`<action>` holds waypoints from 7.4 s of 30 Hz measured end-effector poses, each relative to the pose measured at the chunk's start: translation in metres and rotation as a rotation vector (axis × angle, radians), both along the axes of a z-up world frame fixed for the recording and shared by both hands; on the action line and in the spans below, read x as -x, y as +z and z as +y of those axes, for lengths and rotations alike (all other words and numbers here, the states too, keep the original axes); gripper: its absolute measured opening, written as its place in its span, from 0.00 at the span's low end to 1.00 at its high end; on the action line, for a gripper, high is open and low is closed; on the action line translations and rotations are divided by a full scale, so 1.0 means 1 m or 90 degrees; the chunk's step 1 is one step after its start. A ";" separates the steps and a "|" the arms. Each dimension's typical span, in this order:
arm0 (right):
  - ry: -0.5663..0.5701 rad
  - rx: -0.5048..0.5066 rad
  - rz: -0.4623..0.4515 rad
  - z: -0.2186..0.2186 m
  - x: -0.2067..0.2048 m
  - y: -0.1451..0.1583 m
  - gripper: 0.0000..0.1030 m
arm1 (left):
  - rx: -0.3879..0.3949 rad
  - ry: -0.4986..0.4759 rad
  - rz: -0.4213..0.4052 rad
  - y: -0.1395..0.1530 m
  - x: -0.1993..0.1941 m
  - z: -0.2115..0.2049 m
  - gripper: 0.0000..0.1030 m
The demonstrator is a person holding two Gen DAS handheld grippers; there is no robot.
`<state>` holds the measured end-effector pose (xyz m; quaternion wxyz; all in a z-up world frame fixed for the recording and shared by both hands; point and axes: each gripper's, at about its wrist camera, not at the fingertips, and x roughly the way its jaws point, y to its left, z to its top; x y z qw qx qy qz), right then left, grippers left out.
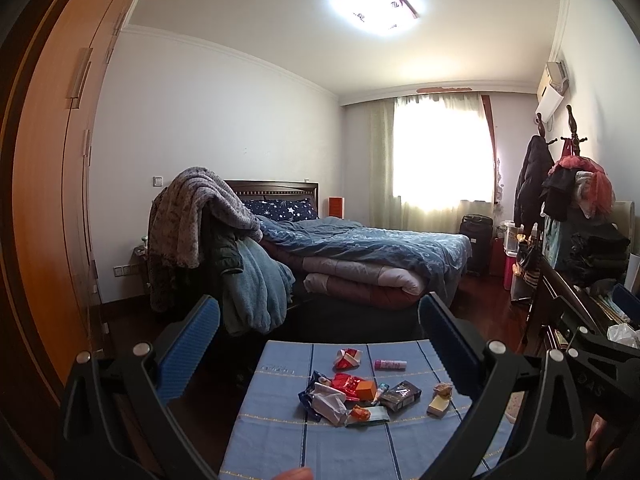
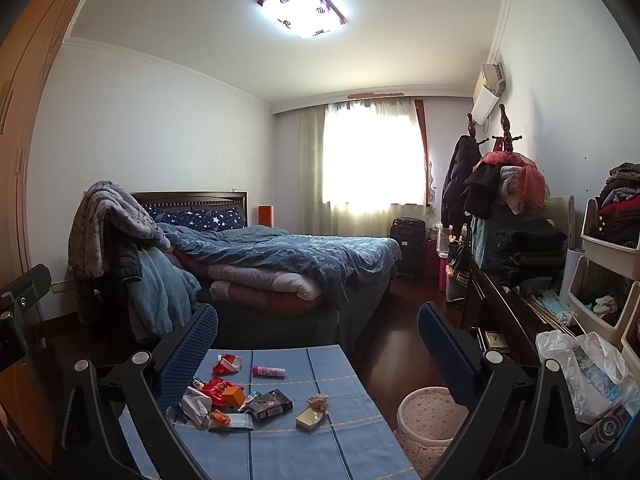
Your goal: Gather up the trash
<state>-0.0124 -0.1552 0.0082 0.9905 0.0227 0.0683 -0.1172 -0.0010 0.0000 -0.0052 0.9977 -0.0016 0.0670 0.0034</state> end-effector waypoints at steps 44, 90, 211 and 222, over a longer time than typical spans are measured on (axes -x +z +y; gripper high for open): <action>0.098 -0.059 0.261 -0.012 -0.161 -0.143 0.97 | 0.050 -0.007 0.367 -0.212 -0.229 0.032 0.97; 0.024 -0.172 0.491 -0.077 -0.285 -0.277 0.97 | 0.108 -0.058 0.441 -0.281 -0.317 0.008 0.24; 0.030 -0.143 0.395 -0.120 -0.234 -0.238 0.89 | -0.177 -0.410 0.490 -0.321 -0.382 -0.159 0.77; 0.036 -0.142 0.400 -0.109 -0.248 -0.244 0.89 | -0.070 -0.432 0.470 -0.310 -0.372 -0.134 0.49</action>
